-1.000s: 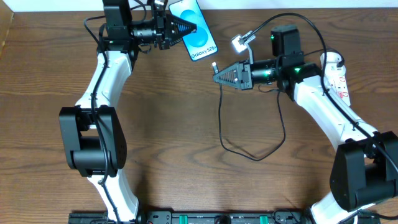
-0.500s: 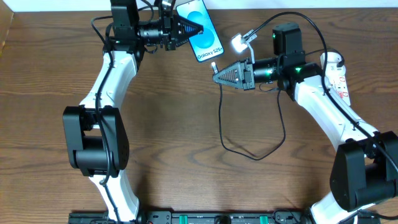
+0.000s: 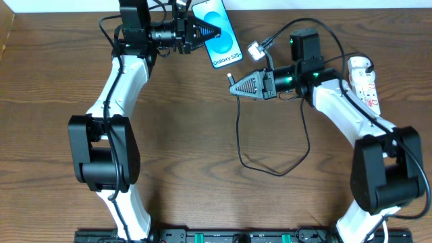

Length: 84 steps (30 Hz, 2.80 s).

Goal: Plug charger to phone and switch on socket
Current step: 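Align the USB-C plug under the phone's bottom port with the right gripper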

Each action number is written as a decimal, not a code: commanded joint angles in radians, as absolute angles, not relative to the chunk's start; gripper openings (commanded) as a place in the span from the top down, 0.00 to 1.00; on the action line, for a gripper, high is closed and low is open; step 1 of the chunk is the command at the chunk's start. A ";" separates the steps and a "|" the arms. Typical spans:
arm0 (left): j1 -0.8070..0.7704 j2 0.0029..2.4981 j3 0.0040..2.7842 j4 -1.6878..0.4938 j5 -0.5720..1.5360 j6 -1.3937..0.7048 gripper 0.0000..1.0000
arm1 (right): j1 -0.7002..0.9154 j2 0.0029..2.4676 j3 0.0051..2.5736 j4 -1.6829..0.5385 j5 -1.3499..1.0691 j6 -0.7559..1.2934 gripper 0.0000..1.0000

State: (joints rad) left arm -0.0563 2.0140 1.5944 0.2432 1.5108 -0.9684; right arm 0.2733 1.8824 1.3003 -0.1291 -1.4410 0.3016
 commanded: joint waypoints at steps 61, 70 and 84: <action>-0.057 1.991 1.605 0.328 1.473 -0.982 0.93 | 0.245 1.893 1.307 0.191 -1.418 0.589 0.99; -0.062 1.991 1.605 0.327 1.473 -0.982 0.93 | 0.247 1.893 1.307 0.191 -1.413 0.591 0.99; -0.066 1.991 1.605 0.377 1.465 -0.984 0.93 | 0.250 1.893 1.307 0.197 -1.503 0.593 0.99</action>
